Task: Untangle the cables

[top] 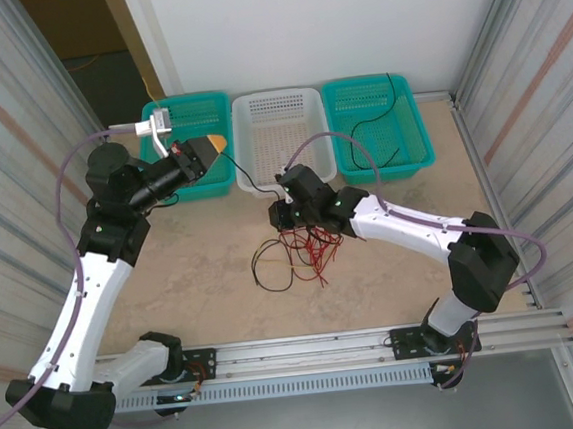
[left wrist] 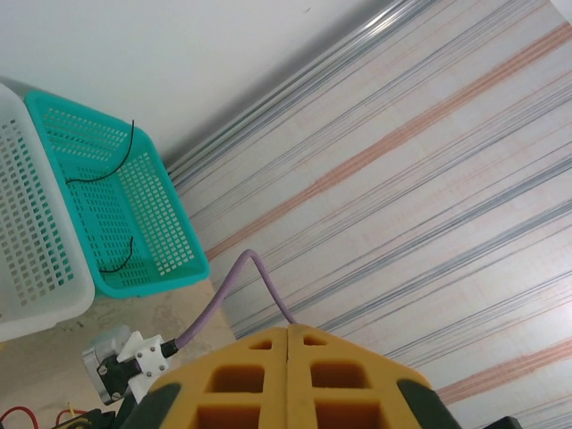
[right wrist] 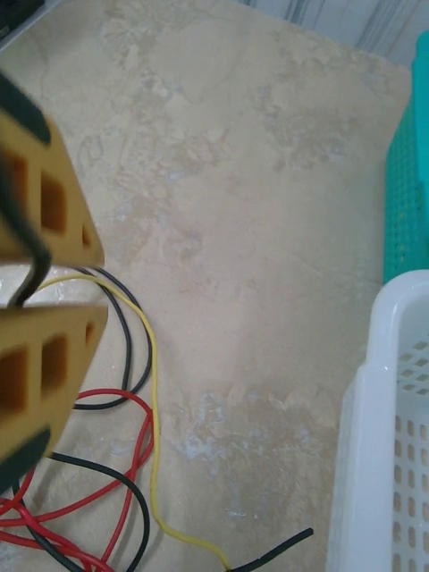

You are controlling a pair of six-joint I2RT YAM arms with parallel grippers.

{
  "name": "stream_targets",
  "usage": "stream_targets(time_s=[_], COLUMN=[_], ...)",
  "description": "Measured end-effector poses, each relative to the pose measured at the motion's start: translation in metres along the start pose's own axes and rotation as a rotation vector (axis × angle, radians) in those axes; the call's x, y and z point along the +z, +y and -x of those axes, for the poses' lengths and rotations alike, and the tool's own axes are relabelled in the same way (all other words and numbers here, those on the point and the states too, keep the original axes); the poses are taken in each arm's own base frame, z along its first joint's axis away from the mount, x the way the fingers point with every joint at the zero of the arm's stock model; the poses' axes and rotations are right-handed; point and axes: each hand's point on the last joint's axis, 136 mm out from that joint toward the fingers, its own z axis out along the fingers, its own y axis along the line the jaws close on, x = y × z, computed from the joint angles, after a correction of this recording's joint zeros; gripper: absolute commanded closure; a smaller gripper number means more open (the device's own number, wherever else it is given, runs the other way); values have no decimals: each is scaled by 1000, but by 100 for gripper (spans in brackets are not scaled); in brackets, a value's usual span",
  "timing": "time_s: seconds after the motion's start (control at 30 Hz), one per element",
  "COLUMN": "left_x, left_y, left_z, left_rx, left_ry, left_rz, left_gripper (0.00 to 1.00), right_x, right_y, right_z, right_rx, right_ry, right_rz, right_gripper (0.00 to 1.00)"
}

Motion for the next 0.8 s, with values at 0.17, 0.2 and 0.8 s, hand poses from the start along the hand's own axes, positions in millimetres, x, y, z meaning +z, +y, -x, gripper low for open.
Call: stream_targets(time_s=[0.17, 0.2, 0.8], left_x=[-4, -5, 5], left_y=[11, 15, 214], left_z=[3, 4, -133], left_rx=[-10, -14, -241], left_ry=[-36, -43, 252], left_rz=[66, 84, 553], left_gripper=[96, 92, 60], right_x=[-17, -24, -221], right_y=[7, 9, 2], right_z=[7, 9, 157], right_rx=[-38, -46, 30], right_ry=[-36, -45, -536], right_rz=[-11, -10, 9], right_gripper=[100, 100, 100])
